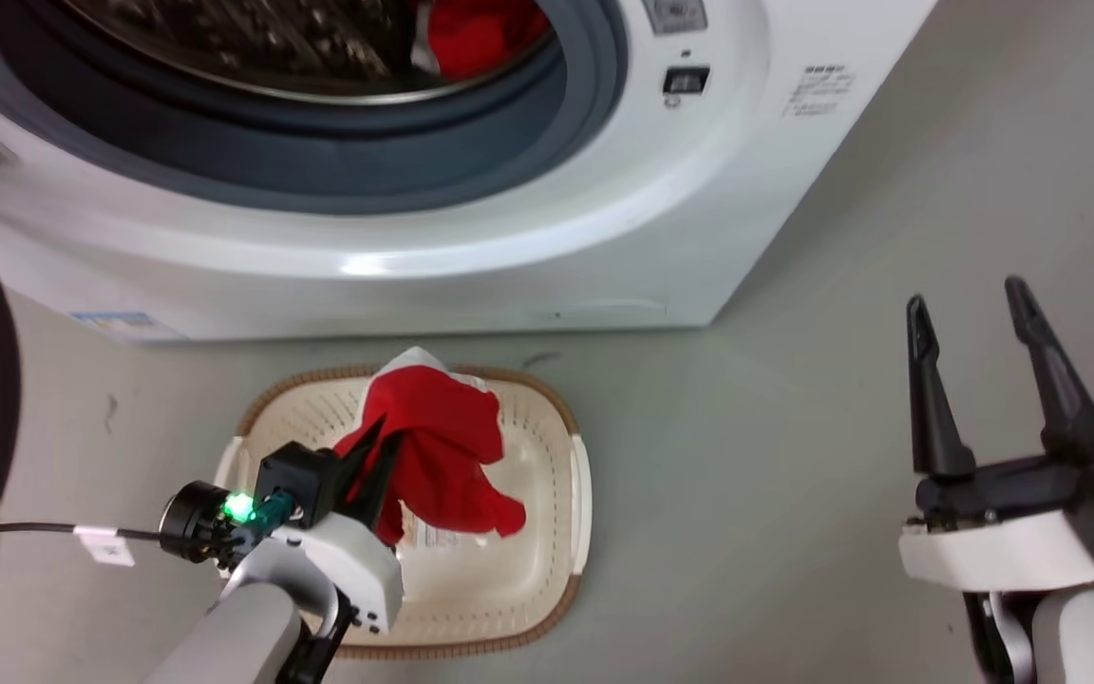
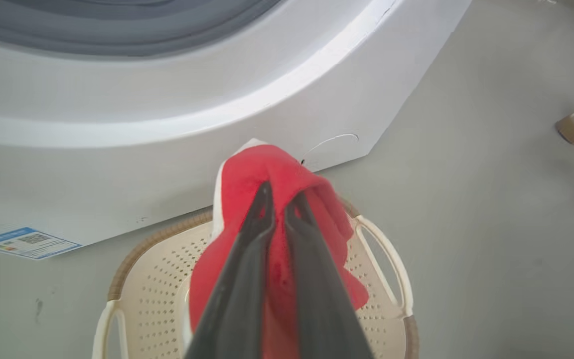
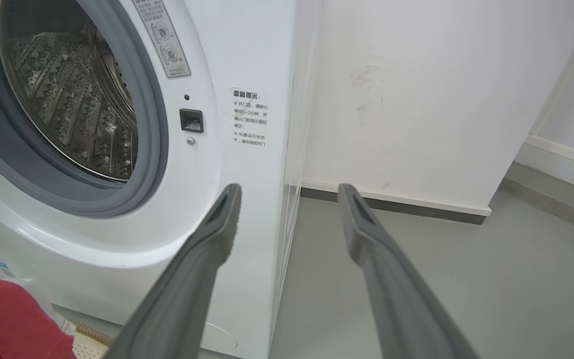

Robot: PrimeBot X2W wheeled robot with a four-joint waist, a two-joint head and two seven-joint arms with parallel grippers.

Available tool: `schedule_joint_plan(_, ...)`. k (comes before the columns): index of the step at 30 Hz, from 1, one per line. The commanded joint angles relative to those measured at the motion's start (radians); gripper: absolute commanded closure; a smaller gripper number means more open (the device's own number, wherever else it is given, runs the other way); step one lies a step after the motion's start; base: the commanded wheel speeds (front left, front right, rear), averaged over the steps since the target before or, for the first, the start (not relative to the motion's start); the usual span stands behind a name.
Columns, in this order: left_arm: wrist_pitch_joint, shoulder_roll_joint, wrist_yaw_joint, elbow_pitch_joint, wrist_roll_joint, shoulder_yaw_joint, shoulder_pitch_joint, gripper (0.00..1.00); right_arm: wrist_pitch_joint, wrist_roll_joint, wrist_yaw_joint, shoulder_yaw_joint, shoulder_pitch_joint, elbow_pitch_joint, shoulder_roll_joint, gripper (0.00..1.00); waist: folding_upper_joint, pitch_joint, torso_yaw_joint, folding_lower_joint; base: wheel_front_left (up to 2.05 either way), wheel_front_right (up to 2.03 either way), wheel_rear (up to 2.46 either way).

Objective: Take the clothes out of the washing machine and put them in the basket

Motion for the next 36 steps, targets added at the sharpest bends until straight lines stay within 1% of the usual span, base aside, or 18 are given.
schedule_joint_plan(1, -0.011, -0.022, -0.016, 0.053, -0.001, 0.0, -0.038, 1.0, -0.002, -0.001, -0.001, -0.002, -0.029, -0.008, 0.002, 0.0, 0.0, 0.073, -0.015, -0.0001, 0.0, 0.0, 0.0)
schedule_joint_plan(10, -0.032, -0.128, -0.092, 0.454, 0.034, -0.03, -0.238, 1.0, -0.002, 0.011, -0.001, -0.014, -0.116, -0.039, 0.002, 0.0, 0.0, 0.258, -0.037, -0.0001, 0.0, 0.0, 0.0)
schedule_joint_plan(14, -0.031, -0.172, -0.11, 0.605, 0.054, -0.05, -0.331, 1.0, -0.002, 0.02, -0.001, -0.022, -0.144, -0.049, 0.002, 0.0, 0.0, 0.328, -0.047, -0.0001, 0.0, 0.0, 0.0)
schedule_joint_plan(18, -0.008, -0.197, -0.118, 0.752, 0.056, -0.059, -0.399, 1.0, -0.002, 0.028, -0.001, -0.02, -0.172, -0.057, 0.002, 0.0, 0.0, 0.382, -0.059, -0.0001, 0.0, 0.0, 0.0)
schedule_joint_plan(22, 0.013, -0.221, -0.123, 0.848, 0.058, -0.069, -0.447, 1.0, -0.002, 0.032, -0.001, -0.017, -0.188, -0.061, 0.002, 0.0, 0.0, 0.415, -0.068, -0.0001, 0.0, 0.0, 0.0)
schedule_joint_plan(27, 0.061, -0.238, -0.141, 0.898, 0.081, -0.109, -0.45, 1.0, -0.002, 0.033, -0.001, -0.019, -0.193, -0.055, 0.002, 0.0, 0.0, 0.422, -0.067, -0.0001, 0.0, 0.0, 0.0)
schedule_joint_plan(28, 0.075, -0.24, -0.144, 0.903, 0.085, -0.118, -0.446, 0.77, -0.002, 0.034, -0.001, -0.017, -0.195, -0.053, 0.002, 0.0, 0.0, 0.418, -0.066, -0.0001, 0.0, 0.0, 0.0)
schedule_joint_plan(29, 0.075, -0.24, -0.144, 0.903, 0.085, -0.118, -0.446, 0.77, -0.002, 0.034, -0.001, -0.017, -0.195, -0.053, 0.002, 0.0, 0.0, 0.418, -0.066, -0.0001, 0.0, 0.0, 0.0)
schedule_joint_plan(30, 0.089, -0.246, -0.147, 0.908, 0.083, -0.122, -0.437, 0.0, -0.002, 0.035, -0.001, -0.015, -0.196, -0.053, 0.002, 0.0, 0.0, 0.412, -0.065, -0.0001, 0.0, 0.0, 0.0)
schedule_joint_plan(32, 0.092, -0.255, -0.152, 0.911, 0.074, -0.121, -0.426, 0.0, -0.002, 0.035, -0.001, -0.011, -0.198, -0.053, 0.002, 0.0, 0.0, 0.395, -0.062, -0.0001, 0.0, 0.0, 0.0)
schedule_joint_plan(36, 0.053, -0.258, -0.153, 0.916, 0.066, -0.123, -0.402, 0.0, -0.002, 0.035, -0.001, -0.004, -0.189, -0.046, 0.002, 0.0, 0.0, 0.341, -0.054, -0.0001, 0.0, 0.0, 0.0)
